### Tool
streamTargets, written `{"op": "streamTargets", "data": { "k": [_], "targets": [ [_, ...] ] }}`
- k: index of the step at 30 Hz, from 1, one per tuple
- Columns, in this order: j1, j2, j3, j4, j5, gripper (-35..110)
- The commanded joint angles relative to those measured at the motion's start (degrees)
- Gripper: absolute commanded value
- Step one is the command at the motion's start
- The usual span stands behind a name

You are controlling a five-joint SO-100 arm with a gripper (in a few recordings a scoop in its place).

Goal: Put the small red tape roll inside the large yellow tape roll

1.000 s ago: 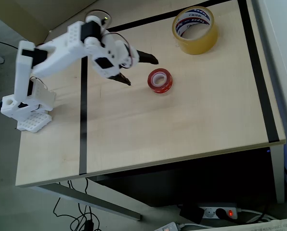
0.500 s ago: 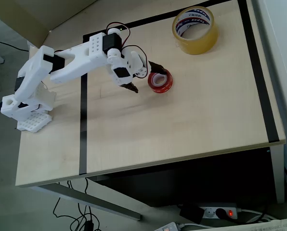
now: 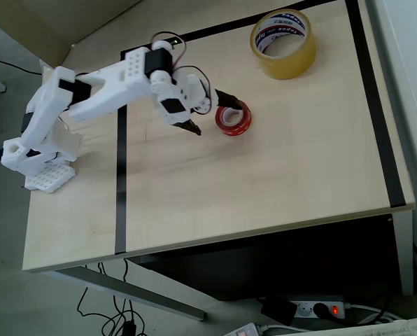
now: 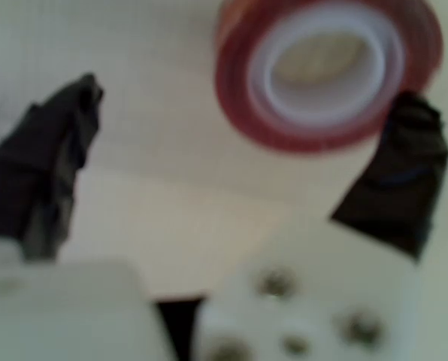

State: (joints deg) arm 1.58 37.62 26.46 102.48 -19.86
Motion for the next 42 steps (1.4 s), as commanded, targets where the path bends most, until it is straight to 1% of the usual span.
{"op": "streamTargets", "data": {
  "k": [1,5,11,23,28,29,32,34,35,39,42],
  "targets": [
    [0.79,14.5,1.85,1.14,0.44,40],
    [0.26,15.21,5.36,1.14,0.44,40],
    [0.35,10.99,6.5,1.14,1.23,40],
    [0.7,-0.35,-1.41,1.14,1.23,40],
    [0.7,-1.93,-2.81,1.14,1.23,39],
    [0.7,-2.02,-2.9,1.14,1.23,35],
    [0.7,-2.11,-3.25,1.14,1.23,13],
    [0.79,-2.46,-4.13,1.14,1.32,3],
    [0.88,-2.46,-4.31,1.14,1.32,0],
    [0.88,-2.37,-5.36,1.14,1.32,0],
    [1.23,-2.29,-10.55,1.14,1.85,0]
  ]
}}
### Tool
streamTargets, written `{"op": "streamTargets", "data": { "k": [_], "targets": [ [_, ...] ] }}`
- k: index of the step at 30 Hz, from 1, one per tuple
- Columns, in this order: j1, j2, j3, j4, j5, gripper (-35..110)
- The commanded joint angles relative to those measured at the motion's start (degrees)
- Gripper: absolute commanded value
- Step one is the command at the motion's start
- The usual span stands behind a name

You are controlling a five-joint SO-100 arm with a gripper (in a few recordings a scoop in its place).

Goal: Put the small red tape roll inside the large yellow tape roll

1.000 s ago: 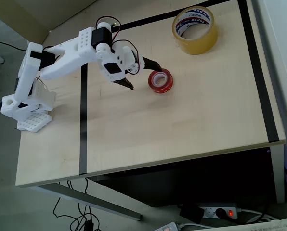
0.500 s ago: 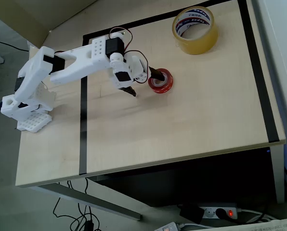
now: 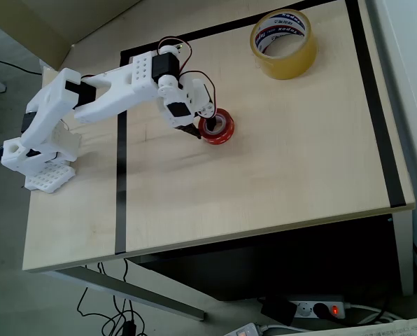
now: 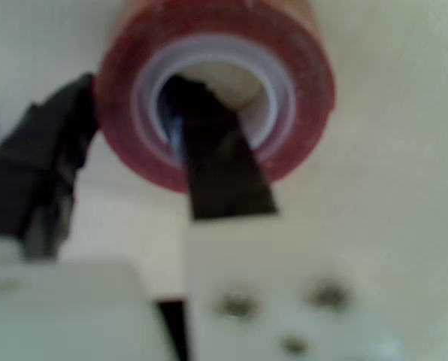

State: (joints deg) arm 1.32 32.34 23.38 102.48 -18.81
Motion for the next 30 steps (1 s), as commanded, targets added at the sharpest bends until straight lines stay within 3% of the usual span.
{"op": "streamTargets", "data": {
  "k": [1,9,22,30],
  "targets": [
    [1.58,3.08,-10.11,1.14,0.79,0],
    [-0.35,3.6,-37.09,-0.79,2.37,0],
    [-10.99,3.25,-37.18,-20.39,8.0,0],
    [-13.97,-2.81,-37.18,-26.46,8.0,0]
  ]
}}
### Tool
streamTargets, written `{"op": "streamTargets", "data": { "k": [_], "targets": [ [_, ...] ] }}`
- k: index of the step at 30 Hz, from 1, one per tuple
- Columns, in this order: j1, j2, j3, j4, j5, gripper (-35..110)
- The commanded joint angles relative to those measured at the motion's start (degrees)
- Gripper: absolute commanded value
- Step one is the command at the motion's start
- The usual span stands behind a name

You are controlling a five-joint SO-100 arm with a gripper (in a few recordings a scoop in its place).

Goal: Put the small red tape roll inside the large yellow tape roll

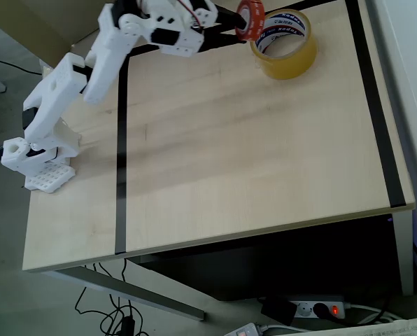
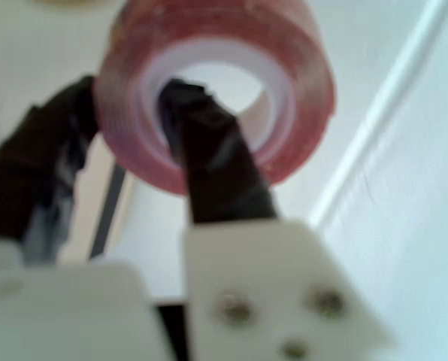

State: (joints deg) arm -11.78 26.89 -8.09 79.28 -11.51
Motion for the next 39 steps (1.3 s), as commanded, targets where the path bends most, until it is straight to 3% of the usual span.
{"op": "streamTargets", "data": {
  "k": [1,6,14,20,22,26,30,35,39],
  "targets": [
    [-0.97,2.02,-5.71,-3.96,0.7,0],
    [-0.7,-1.58,-5.71,-6.68,0.7,1],
    [-1.32,-4.66,-5.71,-6.86,0.7,21],
    [-0.88,-4.48,-5.71,-5.1,0.7,25],
    [0.0,-3.16,-5.71,-2.55,0.35,25],
    [4.57,0.53,-5.62,8.53,-0.26,1],
    [12.66,3.87,-5.45,23.73,-0.53,0],
    [20.21,30.85,24.79,24.35,-0.88,0],
    [19.86,53.09,43.68,24.35,-1.85,0]
  ]
}}
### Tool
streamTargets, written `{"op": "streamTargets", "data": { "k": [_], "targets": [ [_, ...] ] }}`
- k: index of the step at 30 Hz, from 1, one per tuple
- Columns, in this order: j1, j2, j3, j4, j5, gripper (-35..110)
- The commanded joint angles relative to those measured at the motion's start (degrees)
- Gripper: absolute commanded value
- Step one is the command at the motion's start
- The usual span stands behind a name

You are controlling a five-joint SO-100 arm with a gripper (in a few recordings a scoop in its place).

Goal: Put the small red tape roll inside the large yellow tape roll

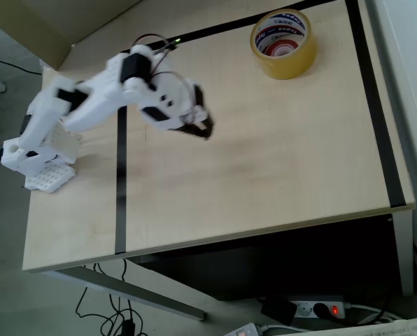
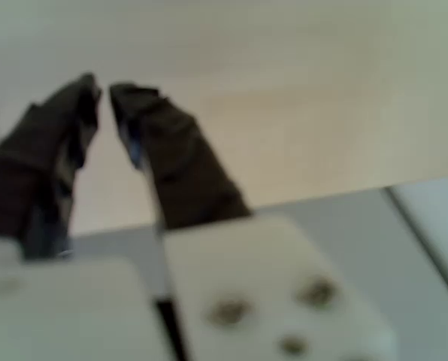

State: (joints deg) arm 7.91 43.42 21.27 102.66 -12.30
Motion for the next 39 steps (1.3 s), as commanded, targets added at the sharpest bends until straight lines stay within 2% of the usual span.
{"op": "streamTargets", "data": {
  "k": [1,3,8,13,23,30,39],
  "targets": [
    [-1.23,41.75,18.37,0.97,-0.7,0],
    [-3.96,51.06,27.25,-0.7,2.11,0],
    [-9.49,80.77,72.6,-31.2,4.13,0],
    [-10.72,97.38,99.23,-46.76,5.8,0],
    [-9.14,123.57,125.51,-49.04,6.15,0],
    [-10.72,146.43,141.42,-45.0,6.94,0],
    [-10.81,147.74,157.24,-46.23,7.03,0]
  ]
}}
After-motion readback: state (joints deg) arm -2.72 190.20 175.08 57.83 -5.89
